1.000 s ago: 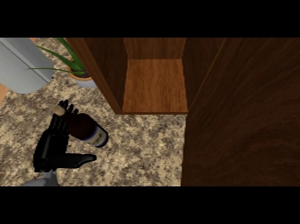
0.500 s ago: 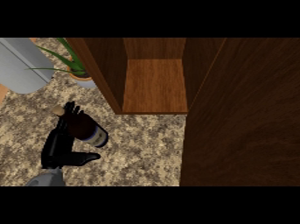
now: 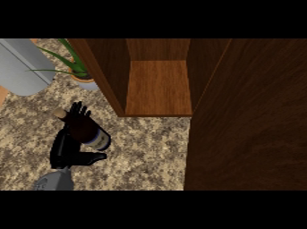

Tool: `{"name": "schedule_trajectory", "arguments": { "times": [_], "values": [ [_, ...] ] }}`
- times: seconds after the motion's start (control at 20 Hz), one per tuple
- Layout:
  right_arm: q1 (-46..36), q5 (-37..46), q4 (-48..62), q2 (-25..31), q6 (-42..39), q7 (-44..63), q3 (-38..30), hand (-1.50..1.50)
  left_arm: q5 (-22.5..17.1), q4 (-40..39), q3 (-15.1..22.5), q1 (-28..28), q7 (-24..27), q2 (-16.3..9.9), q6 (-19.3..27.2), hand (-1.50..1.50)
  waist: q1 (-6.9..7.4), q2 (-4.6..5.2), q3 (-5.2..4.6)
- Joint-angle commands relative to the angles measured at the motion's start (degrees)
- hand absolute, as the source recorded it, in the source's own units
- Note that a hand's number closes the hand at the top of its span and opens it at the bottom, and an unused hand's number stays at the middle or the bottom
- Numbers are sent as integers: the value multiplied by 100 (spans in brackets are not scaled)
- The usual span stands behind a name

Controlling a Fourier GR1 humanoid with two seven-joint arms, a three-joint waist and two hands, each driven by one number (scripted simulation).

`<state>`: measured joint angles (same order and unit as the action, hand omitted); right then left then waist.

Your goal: Pick up the wine, place it into the cabinet and close the cabinet

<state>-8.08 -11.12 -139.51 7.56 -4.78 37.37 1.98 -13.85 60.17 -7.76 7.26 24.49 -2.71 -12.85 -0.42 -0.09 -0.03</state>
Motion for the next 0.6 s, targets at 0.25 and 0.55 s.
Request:
{"name": "schedule_trajectory", "arguments": {
  "times": [0.25, 0.55],
  "values": [
    [607, -348, -1155, -34, -55, 340, 105, -150, 87, -458, 300, 99, 398, 47, -652, 150, -28, -8, 2],
    [229, -279, -676, -116, 27, 198, 27, -150, 956, -200, 716, 229, 783, -16, -61, 150, -5, -7, 2]
  ]
}}
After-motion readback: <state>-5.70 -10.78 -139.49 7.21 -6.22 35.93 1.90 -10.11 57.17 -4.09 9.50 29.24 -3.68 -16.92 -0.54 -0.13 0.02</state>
